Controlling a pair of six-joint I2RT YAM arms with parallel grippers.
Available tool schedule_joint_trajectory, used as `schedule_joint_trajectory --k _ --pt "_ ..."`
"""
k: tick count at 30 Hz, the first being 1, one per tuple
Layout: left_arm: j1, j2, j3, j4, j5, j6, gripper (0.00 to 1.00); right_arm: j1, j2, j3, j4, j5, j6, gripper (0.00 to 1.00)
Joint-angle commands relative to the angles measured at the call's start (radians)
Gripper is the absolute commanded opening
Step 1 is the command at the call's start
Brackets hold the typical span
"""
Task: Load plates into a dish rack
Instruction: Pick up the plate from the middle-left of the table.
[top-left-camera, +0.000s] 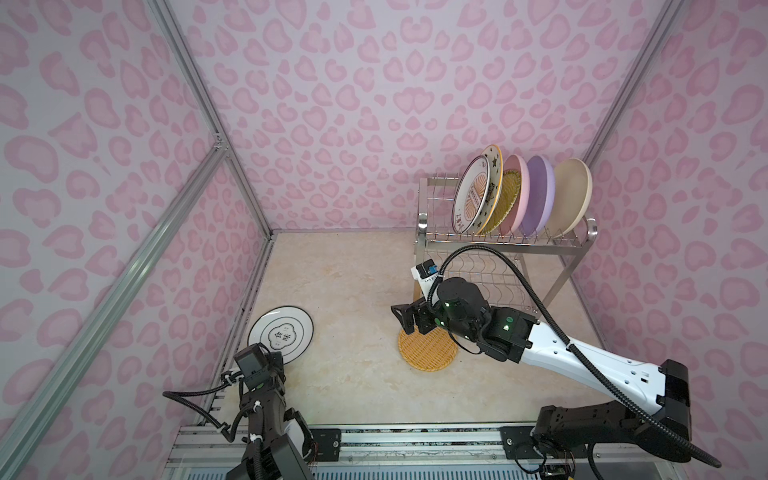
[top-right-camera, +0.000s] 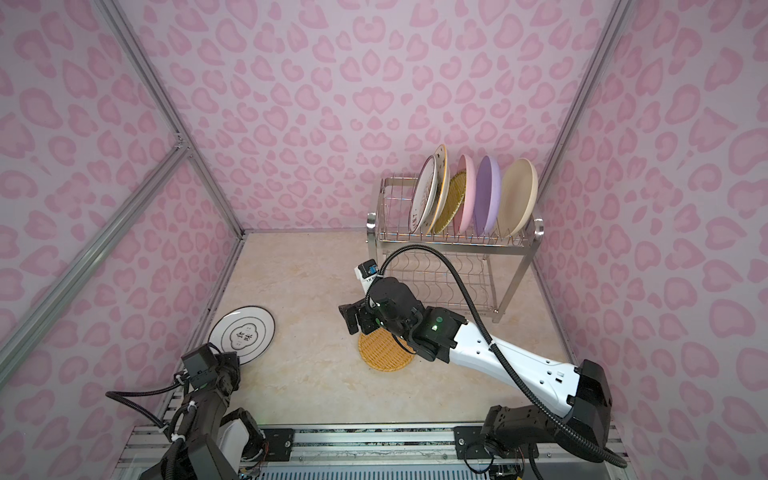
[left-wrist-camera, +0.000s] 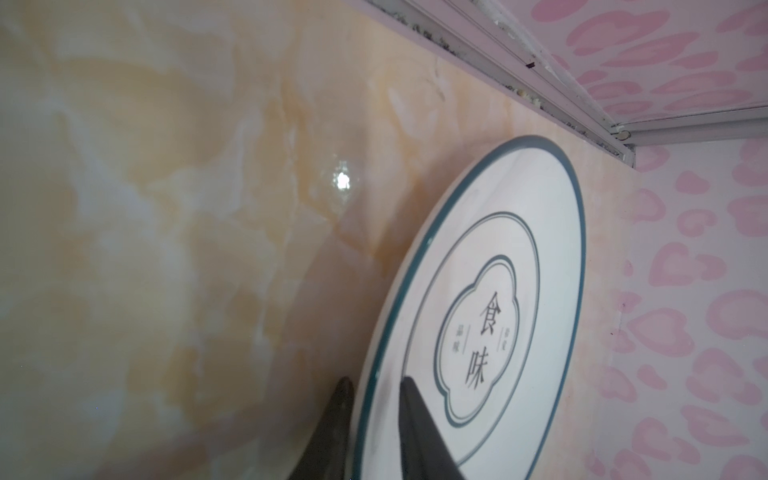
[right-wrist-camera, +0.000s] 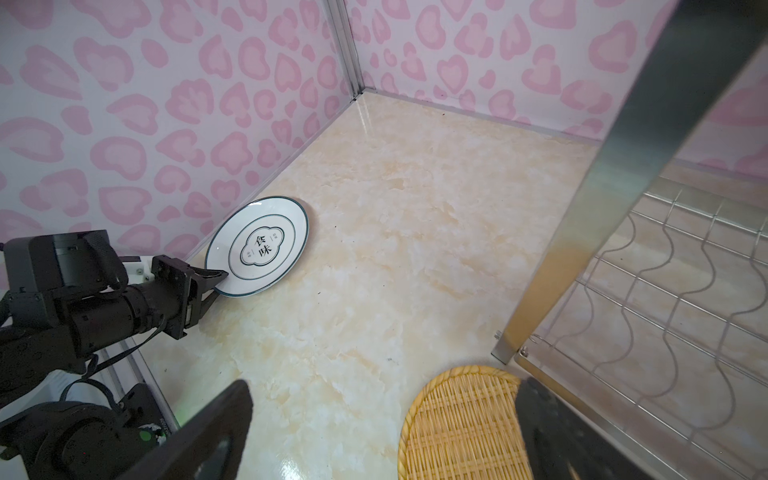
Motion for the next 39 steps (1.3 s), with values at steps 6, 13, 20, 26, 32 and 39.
schedule_joint_trajectory --k 6,13,20,26,32,39 --pt "0.001 0.035 -0.010 -0.093 -0.008 0.013 0.07 0.002 -0.006 -0.024 0.008 0.008 0.020 0.99" --pt "0.000 0.021 0.007 -0.102 0.024 0.048 0.04 0.004 -0.019 -0.038 0.002 0.029 0.022 0.99" --pt "0.001 -0.099 0.036 -0.165 0.071 0.155 0.04 0.003 -0.030 -0.039 -0.009 0.078 0.014 0.99" --pt "0.000 -0.150 0.088 -0.202 0.147 0.259 0.04 -0.005 -0.039 -0.040 -0.011 0.107 0.019 0.99" --pt "-0.003 -0.160 0.117 -0.198 0.217 0.325 0.04 -0.024 -0.044 -0.048 -0.014 0.099 0.034 0.99" --pt "-0.006 -0.171 0.127 -0.152 0.325 0.366 0.04 -0.026 -0.047 -0.064 -0.007 0.100 0.044 0.99"
